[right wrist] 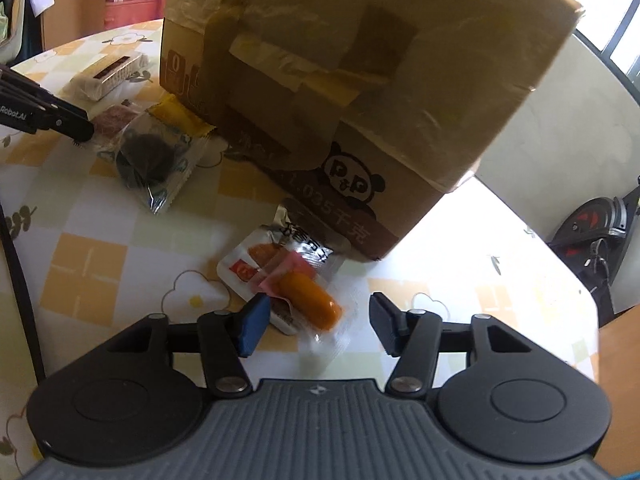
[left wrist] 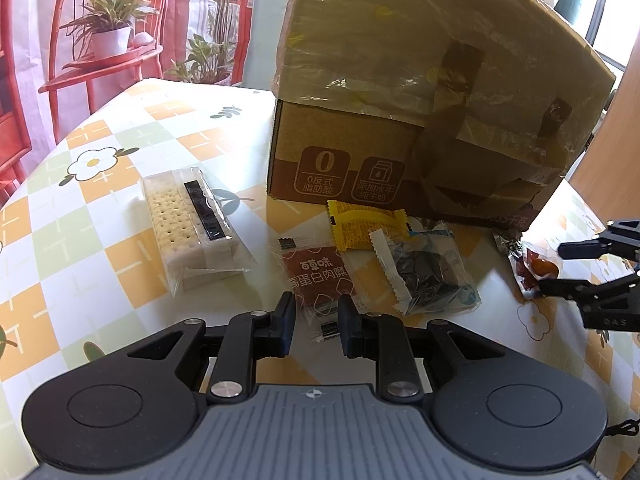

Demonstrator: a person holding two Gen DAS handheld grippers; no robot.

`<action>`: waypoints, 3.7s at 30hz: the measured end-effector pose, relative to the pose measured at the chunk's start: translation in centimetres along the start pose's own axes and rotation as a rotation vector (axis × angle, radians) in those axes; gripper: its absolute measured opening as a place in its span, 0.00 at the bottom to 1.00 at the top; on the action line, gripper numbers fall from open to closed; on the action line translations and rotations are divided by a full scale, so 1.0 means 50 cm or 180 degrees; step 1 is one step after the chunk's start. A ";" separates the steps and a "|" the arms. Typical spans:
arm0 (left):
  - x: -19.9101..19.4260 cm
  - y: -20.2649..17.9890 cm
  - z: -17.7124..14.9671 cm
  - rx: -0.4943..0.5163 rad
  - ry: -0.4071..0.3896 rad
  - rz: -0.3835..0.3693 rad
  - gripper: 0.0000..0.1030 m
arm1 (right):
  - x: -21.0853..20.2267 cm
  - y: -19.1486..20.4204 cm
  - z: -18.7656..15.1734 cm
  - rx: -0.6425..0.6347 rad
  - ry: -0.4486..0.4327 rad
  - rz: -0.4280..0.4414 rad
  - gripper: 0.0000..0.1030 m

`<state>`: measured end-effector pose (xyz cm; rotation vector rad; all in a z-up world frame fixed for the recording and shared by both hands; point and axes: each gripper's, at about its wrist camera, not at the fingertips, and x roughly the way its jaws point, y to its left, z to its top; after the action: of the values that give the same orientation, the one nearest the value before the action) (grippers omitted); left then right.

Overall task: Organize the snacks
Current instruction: 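Grasp the orange sausage with the right tool while left tool grasps brown packet, then carry both held snacks over the box and open both tools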

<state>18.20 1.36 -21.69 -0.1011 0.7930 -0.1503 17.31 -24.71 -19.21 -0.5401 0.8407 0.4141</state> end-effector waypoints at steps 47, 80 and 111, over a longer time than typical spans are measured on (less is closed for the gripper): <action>0.042 -0.087 0.010 0.0416 -0.0063 0.0469 0.41 | 0.019 -0.004 -0.076 0.1977 -0.0682 -0.0023 0.24; -0.191 -0.101 0.158 0.0505 -0.0979 -0.0097 0.41 | -0.185 -0.034 -0.006 0.2069 -0.1477 0.0096 0.21; -0.095 -0.084 0.413 0.0258 -0.0836 -0.0160 0.68 | -0.092 -0.139 0.398 0.1538 -0.1495 0.0297 0.49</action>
<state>29.27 -1.23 -3.34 -0.0625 0.5221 -0.2118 29.96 -18.87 -2.75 0.0499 0.4842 0.3850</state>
